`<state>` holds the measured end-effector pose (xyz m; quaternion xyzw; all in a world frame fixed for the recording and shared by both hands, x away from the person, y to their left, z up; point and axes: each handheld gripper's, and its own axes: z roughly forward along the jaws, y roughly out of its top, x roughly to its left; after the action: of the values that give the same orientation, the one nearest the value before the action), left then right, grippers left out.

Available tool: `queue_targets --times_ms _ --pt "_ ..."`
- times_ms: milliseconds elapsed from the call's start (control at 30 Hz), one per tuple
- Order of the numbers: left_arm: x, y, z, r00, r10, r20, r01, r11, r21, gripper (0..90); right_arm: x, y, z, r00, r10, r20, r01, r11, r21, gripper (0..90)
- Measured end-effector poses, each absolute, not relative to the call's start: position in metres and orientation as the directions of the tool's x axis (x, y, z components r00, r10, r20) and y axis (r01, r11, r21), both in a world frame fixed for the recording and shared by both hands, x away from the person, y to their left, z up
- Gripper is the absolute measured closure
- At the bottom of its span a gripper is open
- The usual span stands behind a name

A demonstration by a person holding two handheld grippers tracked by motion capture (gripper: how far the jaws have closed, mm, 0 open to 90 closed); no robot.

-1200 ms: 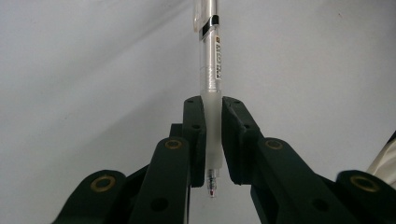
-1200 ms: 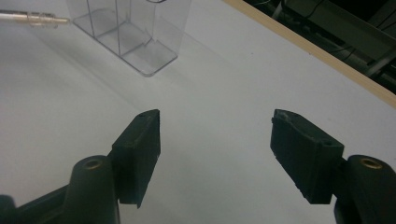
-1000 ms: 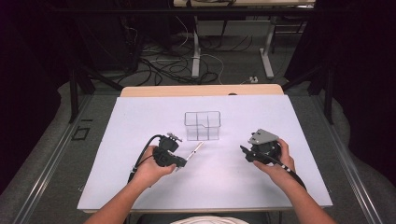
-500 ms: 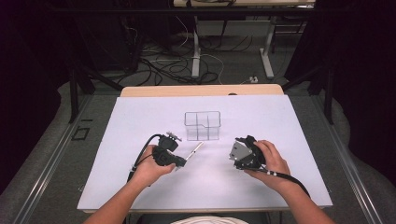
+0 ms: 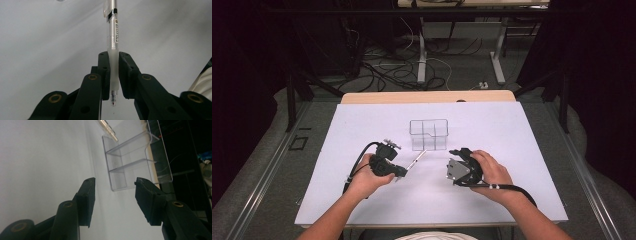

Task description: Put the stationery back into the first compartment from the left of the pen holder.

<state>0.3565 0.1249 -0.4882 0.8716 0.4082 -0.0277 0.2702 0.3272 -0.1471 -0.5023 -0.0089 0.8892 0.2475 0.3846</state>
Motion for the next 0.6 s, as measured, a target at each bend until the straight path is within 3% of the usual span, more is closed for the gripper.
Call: queue_targets --times_ms 600 --pt "0.352 0.123 -0.488 0.676 0.681 -0.281 0.719 -0.527 0.453 80.1 0.321 -0.104 -0.506 -0.607 -0.025 -0.794 -0.400 0.874 0.278 59.1"
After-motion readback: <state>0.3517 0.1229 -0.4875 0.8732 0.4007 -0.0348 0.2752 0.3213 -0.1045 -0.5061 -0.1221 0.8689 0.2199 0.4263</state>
